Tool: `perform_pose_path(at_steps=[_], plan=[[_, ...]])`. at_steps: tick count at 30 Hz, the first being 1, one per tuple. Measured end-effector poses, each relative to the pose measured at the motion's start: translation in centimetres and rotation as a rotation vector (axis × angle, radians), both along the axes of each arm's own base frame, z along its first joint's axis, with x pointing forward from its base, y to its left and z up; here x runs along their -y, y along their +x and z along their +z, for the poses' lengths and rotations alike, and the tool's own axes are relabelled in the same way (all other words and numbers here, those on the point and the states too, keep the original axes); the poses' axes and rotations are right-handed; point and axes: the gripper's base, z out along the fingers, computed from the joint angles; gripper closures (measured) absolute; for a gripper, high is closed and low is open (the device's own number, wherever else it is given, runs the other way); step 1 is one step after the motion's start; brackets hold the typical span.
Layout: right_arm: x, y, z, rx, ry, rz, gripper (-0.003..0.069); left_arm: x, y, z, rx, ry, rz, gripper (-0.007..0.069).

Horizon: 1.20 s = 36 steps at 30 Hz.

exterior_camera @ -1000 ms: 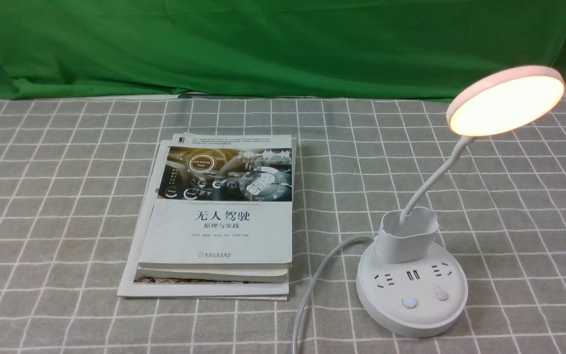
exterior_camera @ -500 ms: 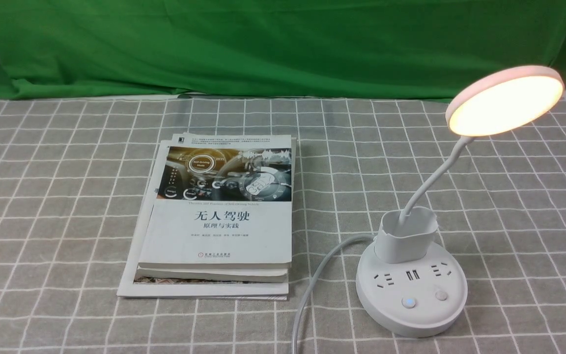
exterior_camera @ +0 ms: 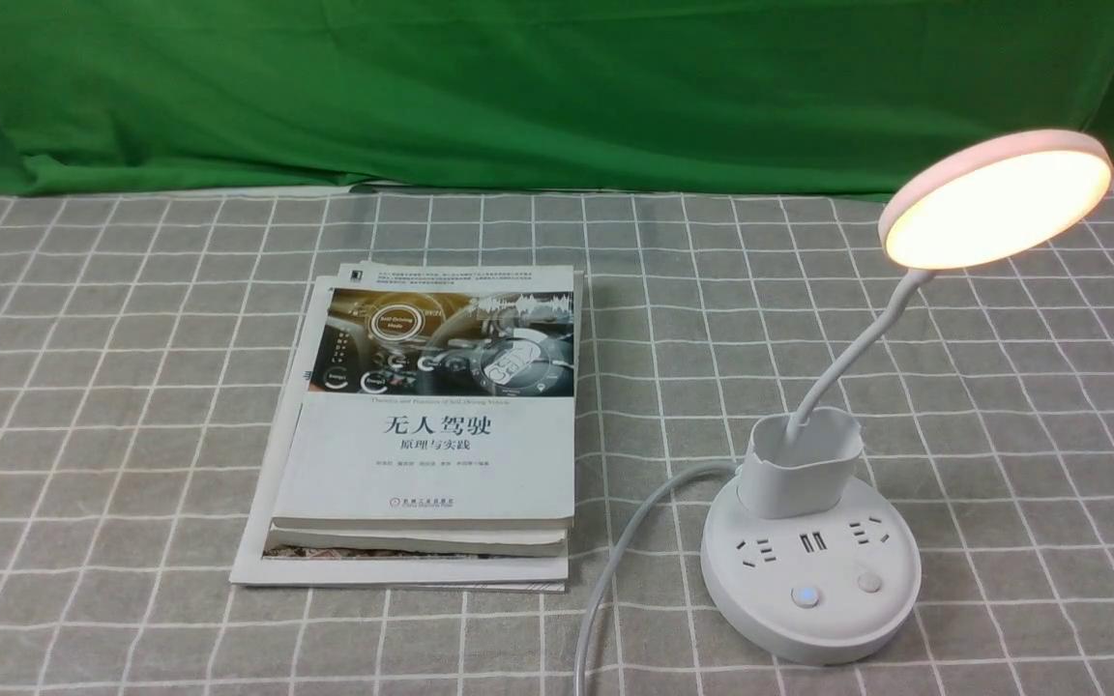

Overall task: Turn off the desk lamp on the grey coffee tablecloth by hand.
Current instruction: 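Press the power button on the lamp base to turn the lamp off with the right gripper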

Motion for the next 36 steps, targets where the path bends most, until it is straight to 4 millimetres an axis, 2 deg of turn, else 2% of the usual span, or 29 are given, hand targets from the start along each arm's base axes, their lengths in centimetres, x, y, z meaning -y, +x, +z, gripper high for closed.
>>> perform_pose_path(at_steps=[3,7,12,15,19,23,36], plan=[[-1.7,1.5,-0.7,-0.13,-0.032,0.109,0.0606,0.0,0.0,0.0,0.0,0.0,0.0,0.0604],[-5.1,3.5,-1.8,-0.33,-0.073,0.273,0.0606,0.0,0.0,0.0,0.0,0.0,0.0,0.0604],[-8.7,5.3,-3.7,-0.449,-0.108,0.386,0.0607,0.0,0.0,0.0,0.0,0.0,0.0,0.0604],[-9.7,6.0,-4.4,-0.45,-0.115,0.408,0.0607,0.0,0.0,0.0,0.0,0.0,0.0,0.0604],[-10.1,6.8,-5.2,-0.423,-0.114,0.406,0.0608,0.0,0.0,0.0,0.0,0.0,0.0,0.0604],[-10.0,6.7,-5.5,-0.453,-0.114,0.402,0.0608,0.0,0.0,0.0,0.0,0.0,0.0,0.0604],[-10.3,6.8,-5.5,-0.462,-0.027,0.319,0.061,0.0,0.0,0.0,0.0,0.0,0.0,0.0604]])
